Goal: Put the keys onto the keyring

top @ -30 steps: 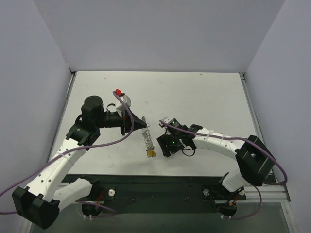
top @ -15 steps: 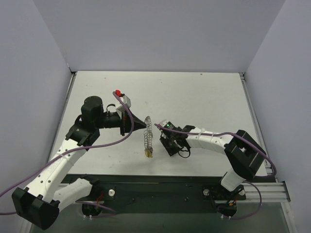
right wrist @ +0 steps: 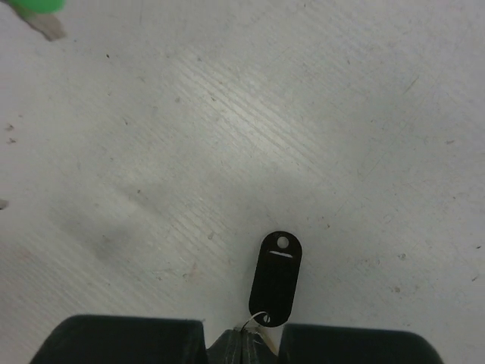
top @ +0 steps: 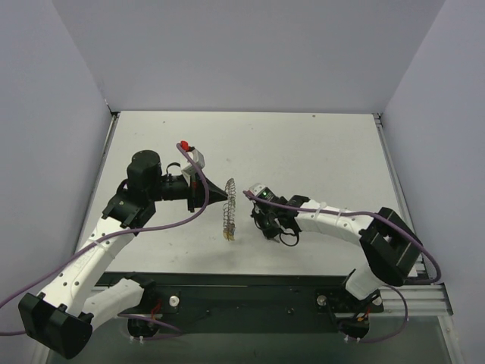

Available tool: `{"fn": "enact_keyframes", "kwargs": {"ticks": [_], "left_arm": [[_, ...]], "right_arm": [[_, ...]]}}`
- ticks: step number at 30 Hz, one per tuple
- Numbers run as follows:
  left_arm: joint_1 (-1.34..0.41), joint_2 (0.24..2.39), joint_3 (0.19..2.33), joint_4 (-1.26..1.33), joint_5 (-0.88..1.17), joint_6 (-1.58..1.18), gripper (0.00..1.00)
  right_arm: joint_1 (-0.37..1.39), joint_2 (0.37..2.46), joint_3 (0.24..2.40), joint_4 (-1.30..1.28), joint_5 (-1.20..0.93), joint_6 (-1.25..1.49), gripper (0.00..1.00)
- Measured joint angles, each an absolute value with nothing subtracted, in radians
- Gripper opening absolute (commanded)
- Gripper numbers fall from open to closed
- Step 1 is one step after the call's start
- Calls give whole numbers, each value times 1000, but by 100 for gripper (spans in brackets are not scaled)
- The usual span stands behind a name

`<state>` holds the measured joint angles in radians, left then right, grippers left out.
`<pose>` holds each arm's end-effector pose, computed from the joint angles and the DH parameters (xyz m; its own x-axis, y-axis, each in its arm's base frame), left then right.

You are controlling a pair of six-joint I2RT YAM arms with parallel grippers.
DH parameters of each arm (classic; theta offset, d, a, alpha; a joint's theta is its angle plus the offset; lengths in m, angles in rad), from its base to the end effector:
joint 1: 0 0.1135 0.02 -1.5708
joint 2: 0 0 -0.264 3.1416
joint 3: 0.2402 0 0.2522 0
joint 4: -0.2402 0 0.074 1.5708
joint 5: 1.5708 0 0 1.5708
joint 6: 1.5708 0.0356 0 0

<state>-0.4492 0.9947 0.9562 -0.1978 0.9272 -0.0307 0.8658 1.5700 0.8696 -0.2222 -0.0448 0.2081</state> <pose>0.1822 -0.1194 0.3631 -0.2403 0.0954 -0.9660 0.9542 0.2058 -0.2170 0.2009 0.2386 0.1781 -0.6663 -0.4645 -0.5834 -0.6548 0.7387 0.1597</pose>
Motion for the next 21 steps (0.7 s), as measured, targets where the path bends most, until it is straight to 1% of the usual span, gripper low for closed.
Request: {"fn": "enact_keyframes", "kwargs": {"ticks": [7, 12, 21], "left_arm": [[-449, 994, 956, -201, 921, -20, 0], [-449, 989, 956, -201, 921, -17, 0], [-449, 980, 956, -202, 922, -17, 0]], "right_arm": [[864, 1392, 868, -198, -86, 137, 0], [823, 1301, 868, -187, -207, 72, 0], [685, 1162, 868, -187, -425, -13, 0]]}}
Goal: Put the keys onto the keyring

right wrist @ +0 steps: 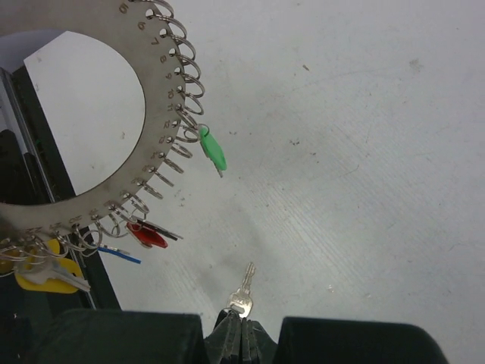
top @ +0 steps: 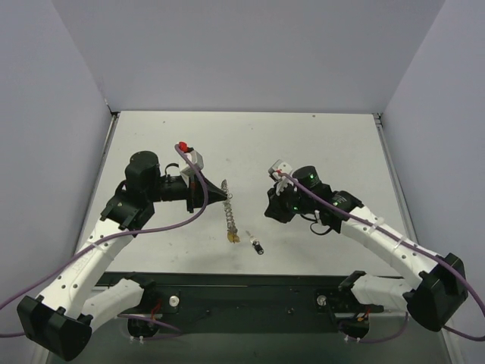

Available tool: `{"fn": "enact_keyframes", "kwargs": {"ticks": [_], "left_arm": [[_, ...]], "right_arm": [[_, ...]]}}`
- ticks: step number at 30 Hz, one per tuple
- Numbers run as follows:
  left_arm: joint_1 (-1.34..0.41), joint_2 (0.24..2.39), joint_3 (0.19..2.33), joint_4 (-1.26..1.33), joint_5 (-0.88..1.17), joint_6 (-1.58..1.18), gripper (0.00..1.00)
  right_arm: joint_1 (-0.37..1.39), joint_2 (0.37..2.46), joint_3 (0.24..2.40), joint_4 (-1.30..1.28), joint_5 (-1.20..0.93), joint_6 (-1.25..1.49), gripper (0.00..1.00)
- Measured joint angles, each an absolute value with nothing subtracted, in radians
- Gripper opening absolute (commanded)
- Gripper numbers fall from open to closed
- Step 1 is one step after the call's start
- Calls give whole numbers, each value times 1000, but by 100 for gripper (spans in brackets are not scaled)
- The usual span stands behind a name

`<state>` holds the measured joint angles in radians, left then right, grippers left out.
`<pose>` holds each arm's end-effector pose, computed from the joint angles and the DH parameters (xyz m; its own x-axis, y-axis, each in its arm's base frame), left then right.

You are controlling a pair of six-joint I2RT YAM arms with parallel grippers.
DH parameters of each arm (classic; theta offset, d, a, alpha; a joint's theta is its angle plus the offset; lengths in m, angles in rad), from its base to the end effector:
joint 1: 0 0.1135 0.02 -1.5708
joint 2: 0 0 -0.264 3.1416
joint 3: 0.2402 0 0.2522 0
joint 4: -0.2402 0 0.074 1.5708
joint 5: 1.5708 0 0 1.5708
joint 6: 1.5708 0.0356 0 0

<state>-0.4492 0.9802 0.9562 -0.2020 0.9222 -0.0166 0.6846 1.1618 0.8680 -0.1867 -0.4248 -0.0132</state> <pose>0.1790 -0.1178 0.3655 -0.2178 0.0939 -0.9715 0.9585 0.2085 -0.1947 0.1931 0.1766 0.2930 -0.3467 -0.2985 -0.8892 -0.8639 0.4708 0.1788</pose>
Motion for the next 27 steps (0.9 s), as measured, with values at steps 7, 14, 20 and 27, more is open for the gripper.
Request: {"fn": "enact_keyframes", "kwargs": {"ticks": [7, 14, 20, 27], "left_arm": [[-449, 978, 956, -205, 918, -2, 0], [-443, 978, 957, -285, 794, 17, 0], [-345, 978, 955, -352, 670, -7, 0], [-245, 974, 923, -346, 656, -65, 0]], "right_arm": [[703, 1246, 866, -196, -439, 15, 38], [849, 1347, 795, -163, -369, 64, 56], [913, 1415, 747, -108, -294, 53, 62], [947, 1526, 747, -37, -183, 51, 52]]}}
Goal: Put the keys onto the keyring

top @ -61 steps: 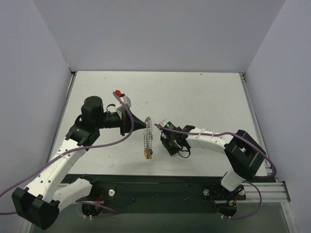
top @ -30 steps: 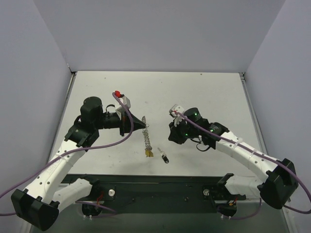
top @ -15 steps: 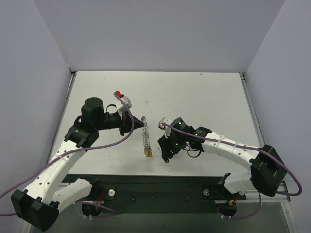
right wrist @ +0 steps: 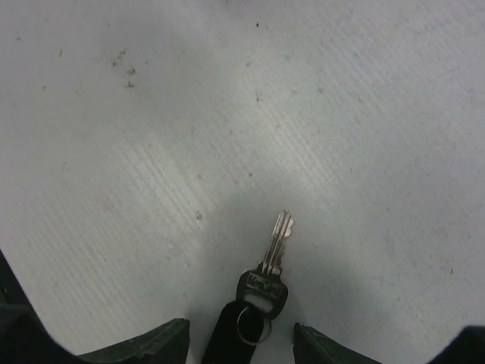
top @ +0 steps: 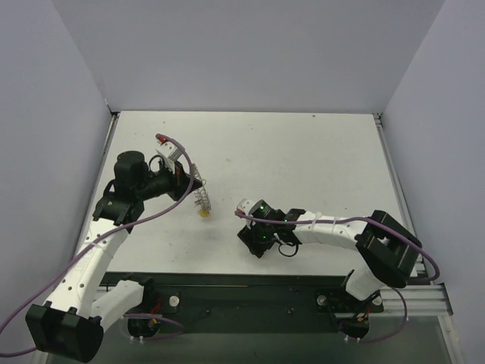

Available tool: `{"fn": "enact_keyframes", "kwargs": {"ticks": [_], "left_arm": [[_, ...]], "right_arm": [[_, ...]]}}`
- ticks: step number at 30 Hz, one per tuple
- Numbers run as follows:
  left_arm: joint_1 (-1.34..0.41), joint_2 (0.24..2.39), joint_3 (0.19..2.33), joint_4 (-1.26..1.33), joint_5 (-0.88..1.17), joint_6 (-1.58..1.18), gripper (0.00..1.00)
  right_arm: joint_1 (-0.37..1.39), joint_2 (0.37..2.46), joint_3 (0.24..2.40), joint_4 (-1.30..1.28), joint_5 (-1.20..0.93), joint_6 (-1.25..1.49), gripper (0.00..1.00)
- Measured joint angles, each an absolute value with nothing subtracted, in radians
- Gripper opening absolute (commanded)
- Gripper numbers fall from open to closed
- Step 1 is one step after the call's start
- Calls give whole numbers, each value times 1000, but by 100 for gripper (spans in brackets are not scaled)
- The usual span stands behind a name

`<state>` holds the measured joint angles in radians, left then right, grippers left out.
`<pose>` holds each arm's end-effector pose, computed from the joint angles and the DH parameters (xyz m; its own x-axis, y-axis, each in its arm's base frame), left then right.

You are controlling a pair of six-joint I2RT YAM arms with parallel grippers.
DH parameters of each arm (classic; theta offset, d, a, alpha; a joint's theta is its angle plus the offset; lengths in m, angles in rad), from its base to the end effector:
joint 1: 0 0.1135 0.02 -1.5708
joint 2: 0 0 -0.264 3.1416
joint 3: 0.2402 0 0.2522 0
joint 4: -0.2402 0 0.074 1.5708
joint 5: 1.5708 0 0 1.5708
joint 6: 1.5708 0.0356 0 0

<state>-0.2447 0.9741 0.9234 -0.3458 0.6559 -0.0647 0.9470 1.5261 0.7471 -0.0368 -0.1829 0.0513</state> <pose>0.2020 -0.0728 0.3399 -0.4216 0.0525 -0.9053 0.7120 0.6373 -0.2947 0.1696 0.2468 0.1684 -0.4695 -0.5661 -0.6776 -0.8480 0.5029 0.1674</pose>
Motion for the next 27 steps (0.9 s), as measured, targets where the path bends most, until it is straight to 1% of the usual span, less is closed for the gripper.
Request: {"fn": "enact_keyframes", "kwargs": {"ticks": [1, 2, 3, 4, 6, 10, 15, 20, 21, 23, 24, 25, 26, 27], "left_arm": [[-245, 974, 923, -344, 659, -68, 0], [-245, 974, 923, -341, 661, -70, 0], [-245, 973, 923, -340, 664, -71, 0], [-245, 971, 923, -339, 666, -72, 0], [-245, 969, 923, -338, 670, -74, 0], [-245, 968, 923, -336, 685, -75, 0], [-245, 966, 922, -332, 703, -76, 0], [-245, 964, 922, -332, 708, -76, 0], [-245, 963, 921, -332, 708, -76, 0], [-245, 962, 920, -332, 708, -75, 0], [-245, 961, 919, -332, 708, -76, 0], [-245, 959, 917, -331, 708, -76, 0], [-245, 957, 915, -331, 708, -76, 0], [-245, 957, 915, -331, 708, -76, 0]], "right_arm": [[948, 1538, 750, -29, -171, 51, 35], [950, 1549, 761, -19, -155, 53, 26], [951, 1565, 768, -7, -141, 51, 19], [951, 1578, 779, 0, -126, 53, 9], [950, 1598, 795, 17, -115, 69, 1], [950, 1591, 810, 70, -110, 83, 0], [944, 1559, 791, 69, -112, 97, 0], [884, 1480, 756, 53, -153, 117, 0], [868, 1466, 752, 49, -160, 121, 1], [843, 1443, 752, 31, -154, 128, 10], [836, 1436, 752, 18, -120, 130, 21], [836, 1433, 752, 1, -86, 130, 38], [840, 1432, 752, -19, -57, 127, 44], [847, 1432, 752, -38, -40, 122, 54]]}}
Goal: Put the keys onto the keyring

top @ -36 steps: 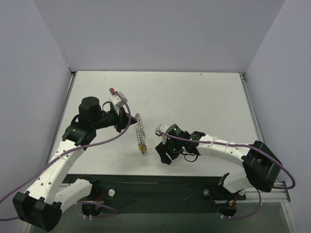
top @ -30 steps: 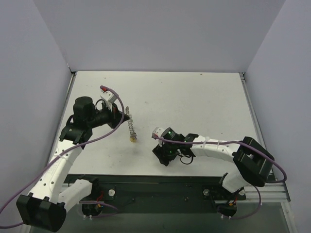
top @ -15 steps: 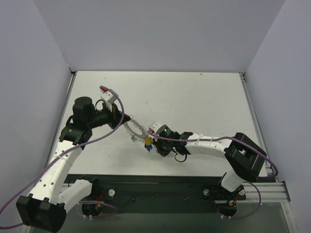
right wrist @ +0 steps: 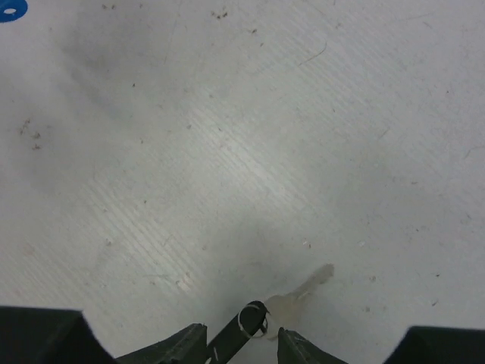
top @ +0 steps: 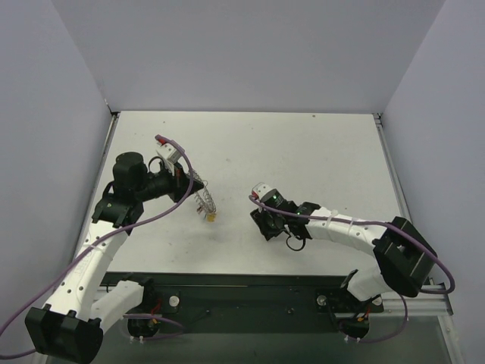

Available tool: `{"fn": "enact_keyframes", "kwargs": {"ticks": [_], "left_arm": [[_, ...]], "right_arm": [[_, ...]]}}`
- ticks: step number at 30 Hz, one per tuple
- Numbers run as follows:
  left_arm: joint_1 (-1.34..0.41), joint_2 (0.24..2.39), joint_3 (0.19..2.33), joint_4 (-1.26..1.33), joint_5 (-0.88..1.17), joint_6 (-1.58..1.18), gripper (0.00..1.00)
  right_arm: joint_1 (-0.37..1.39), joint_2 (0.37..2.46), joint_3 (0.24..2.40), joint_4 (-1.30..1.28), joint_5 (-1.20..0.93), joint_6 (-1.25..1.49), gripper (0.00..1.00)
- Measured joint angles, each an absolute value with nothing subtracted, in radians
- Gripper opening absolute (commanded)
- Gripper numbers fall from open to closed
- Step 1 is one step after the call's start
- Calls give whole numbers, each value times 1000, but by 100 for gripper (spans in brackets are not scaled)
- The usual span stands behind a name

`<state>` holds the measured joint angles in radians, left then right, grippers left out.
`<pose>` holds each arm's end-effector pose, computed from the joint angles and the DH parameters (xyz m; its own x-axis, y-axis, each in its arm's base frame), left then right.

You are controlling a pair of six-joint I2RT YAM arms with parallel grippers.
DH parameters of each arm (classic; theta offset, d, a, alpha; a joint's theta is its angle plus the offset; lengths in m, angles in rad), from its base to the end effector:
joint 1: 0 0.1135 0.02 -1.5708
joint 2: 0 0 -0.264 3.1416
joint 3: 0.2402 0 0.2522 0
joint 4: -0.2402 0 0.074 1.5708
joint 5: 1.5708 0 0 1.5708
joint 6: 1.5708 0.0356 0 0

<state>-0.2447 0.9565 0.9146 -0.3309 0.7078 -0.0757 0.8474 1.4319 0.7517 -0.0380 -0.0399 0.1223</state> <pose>0.1974 -0.0731 0.3421 -0.4107 0.0433 -0.9107 0.7426 0.5954 -0.3066 0.1936 0.2214 0.1954 -0.5261 -0.4116 -0.7442 -0.7100 0.6943 0.1179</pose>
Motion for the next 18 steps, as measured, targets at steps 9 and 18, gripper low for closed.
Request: {"fn": "enact_keyframes", "kwargs": {"ticks": [9, 18], "left_arm": [[-245, 956, 909, -329, 708, -76, 0], [-245, 955, 908, -329, 708, -75, 0]], "right_arm": [[873, 1315, 707, -61, -7, 146, 66], [765, 1347, 707, -78, 13, 252, 48]]}}
